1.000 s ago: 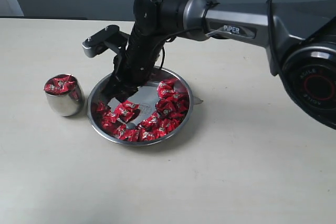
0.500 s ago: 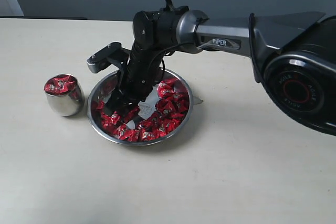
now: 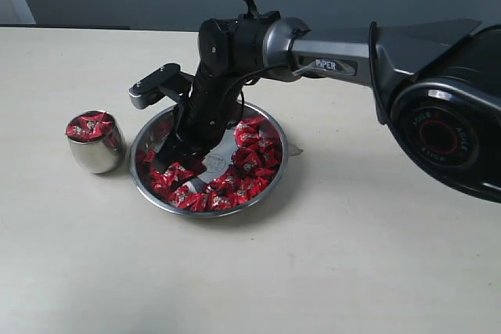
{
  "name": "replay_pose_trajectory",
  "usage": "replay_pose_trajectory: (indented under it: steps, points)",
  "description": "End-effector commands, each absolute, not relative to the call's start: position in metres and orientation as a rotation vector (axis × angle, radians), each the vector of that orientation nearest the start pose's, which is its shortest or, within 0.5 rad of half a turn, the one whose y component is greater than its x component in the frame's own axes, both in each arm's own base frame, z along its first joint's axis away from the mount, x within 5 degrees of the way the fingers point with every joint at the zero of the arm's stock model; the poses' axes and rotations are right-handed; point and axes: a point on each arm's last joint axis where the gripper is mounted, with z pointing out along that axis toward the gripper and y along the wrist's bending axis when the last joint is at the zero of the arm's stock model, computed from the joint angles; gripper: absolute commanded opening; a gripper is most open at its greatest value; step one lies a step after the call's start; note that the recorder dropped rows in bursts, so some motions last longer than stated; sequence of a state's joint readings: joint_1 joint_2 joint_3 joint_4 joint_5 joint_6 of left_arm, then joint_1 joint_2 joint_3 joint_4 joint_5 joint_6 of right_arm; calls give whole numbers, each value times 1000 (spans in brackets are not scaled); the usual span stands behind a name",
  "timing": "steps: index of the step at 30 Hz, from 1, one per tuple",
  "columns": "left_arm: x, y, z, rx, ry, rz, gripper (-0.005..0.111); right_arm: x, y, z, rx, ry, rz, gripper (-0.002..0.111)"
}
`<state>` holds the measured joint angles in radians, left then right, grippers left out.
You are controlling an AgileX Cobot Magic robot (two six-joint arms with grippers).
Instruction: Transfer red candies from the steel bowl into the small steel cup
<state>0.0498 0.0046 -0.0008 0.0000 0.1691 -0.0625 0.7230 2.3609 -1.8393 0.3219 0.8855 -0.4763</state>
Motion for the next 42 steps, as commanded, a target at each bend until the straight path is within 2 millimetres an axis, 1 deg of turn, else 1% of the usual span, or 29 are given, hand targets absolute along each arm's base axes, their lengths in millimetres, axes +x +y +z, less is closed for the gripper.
replay_pose_trajectory:
  steps: [1, 10, 14, 18, 20, 22, 25, 27, 30, 35, 40, 42]
  points:
    - [56, 3, 198, -92, 1644, -17, 0, 357, 337, 129, -1393, 2502, 388, -1]
    - [56, 3, 198, -92, 1644, -17, 0, 362, 332, 156, -1345, 2441, 297, -1]
    - [56, 3, 198, -92, 1644, -17, 0, 363, 331, 159, -1348, 2427, 285, -1]
    - [56, 3, 198, -92, 1644, -17, 0, 365, 333, 155, -1335, 2413, 285, -1]
    - [56, 3, 198, -92, 1644, -17, 0, 366, 334, 154, -1323, 2407, 294, 2]
    - [56, 3, 198, -92, 1644, -17, 0, 366, 335, 152, -1315, 2412, 307, 11]
    - [56, 3, 198, -92, 1644, -17, 0, 366, 335, 146, -1318, 2424, 307, 29]
    - [56, 3, 198, -92, 1644, -17, 0, 366, 335, 139, -1325, 2436, 302, 36]
    - [56, 3, 198, -92, 1644, -17, 0, 366, 335, 131, -1334, 2451, 295, 37]
    - [56, 3, 198, -92, 1644, -17, 0, 371, 331, 123, -1319, 2476, 291, 37]
    - [56, 3, 198, -92, 1644, -17, 0, 372, 326, 120, -1318, 2501, 288, 37]
    - [56, 3, 198, -92, 1644, -17, 0, 372, 326, 120, -1318, 2502, 288, 33]
